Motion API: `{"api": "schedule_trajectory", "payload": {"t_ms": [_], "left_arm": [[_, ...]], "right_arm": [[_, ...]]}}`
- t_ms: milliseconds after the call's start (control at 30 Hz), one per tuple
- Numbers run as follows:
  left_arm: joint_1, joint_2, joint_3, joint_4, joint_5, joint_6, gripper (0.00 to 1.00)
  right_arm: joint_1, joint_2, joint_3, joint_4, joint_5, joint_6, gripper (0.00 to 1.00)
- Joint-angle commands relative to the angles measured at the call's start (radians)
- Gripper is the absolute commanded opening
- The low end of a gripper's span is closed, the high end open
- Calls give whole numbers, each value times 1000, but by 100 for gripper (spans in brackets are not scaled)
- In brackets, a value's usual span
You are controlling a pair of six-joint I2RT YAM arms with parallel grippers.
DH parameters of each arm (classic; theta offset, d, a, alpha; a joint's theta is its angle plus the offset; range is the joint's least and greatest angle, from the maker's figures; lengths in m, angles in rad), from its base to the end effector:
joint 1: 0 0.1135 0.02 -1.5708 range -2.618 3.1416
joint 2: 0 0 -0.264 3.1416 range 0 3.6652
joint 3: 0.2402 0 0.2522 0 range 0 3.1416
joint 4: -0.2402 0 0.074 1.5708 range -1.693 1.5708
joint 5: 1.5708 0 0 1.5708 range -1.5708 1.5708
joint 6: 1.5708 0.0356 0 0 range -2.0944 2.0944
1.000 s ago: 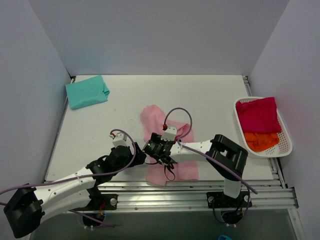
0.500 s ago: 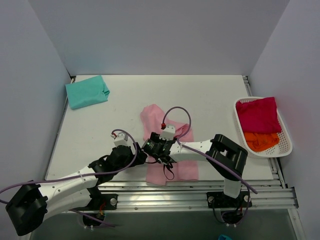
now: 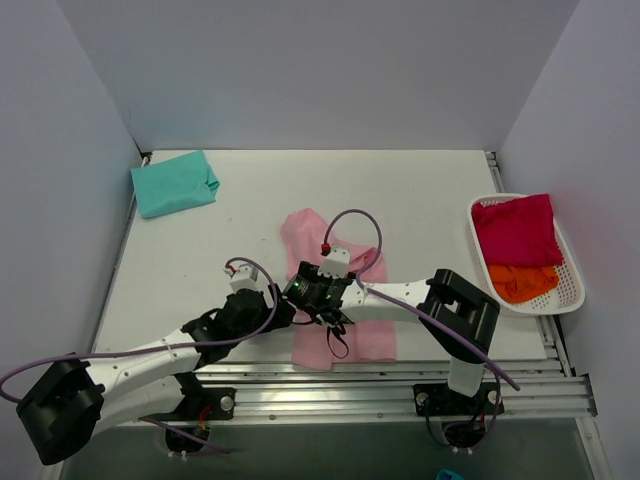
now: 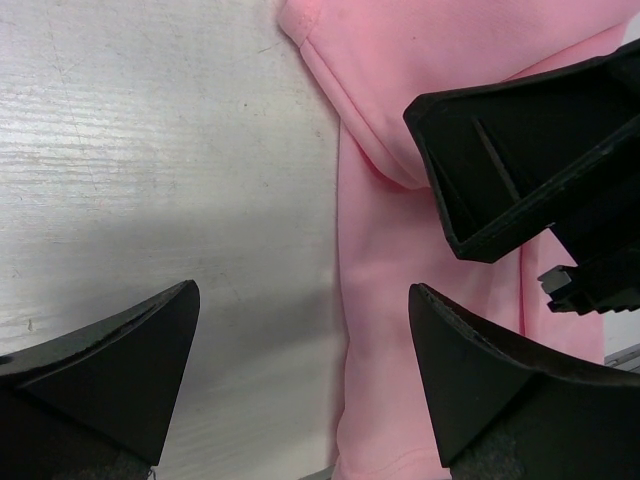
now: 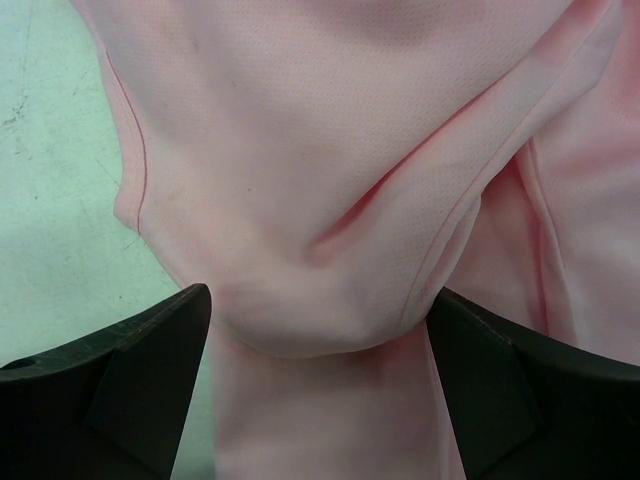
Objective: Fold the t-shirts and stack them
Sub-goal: Fold the tshirt
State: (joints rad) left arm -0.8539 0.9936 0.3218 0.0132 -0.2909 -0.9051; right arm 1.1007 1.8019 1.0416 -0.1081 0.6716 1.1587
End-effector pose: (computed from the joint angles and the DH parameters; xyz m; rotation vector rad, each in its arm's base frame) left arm 0.1329 -0.1369 0.1631 -0.2212 2.2654 -0.6461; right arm 0.1851 0.3155 0.1674 0.3487 2.2144 0.4054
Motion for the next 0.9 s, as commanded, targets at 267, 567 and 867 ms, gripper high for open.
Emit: {"api": "schedule_trajectory", "payload": {"t_ms": [267,567,867], "left_arm": [[18,28,-4,70,16,15,94],[35,43,-9,80,25,23,94],[55,19,-26,93,39,32,94]], "right_arm": [[-27,-7,32,8,16,-44,78],[-59,8,-11,97,-46,-91,0],[-137,-41,58,113,-11,-160,0]]}}
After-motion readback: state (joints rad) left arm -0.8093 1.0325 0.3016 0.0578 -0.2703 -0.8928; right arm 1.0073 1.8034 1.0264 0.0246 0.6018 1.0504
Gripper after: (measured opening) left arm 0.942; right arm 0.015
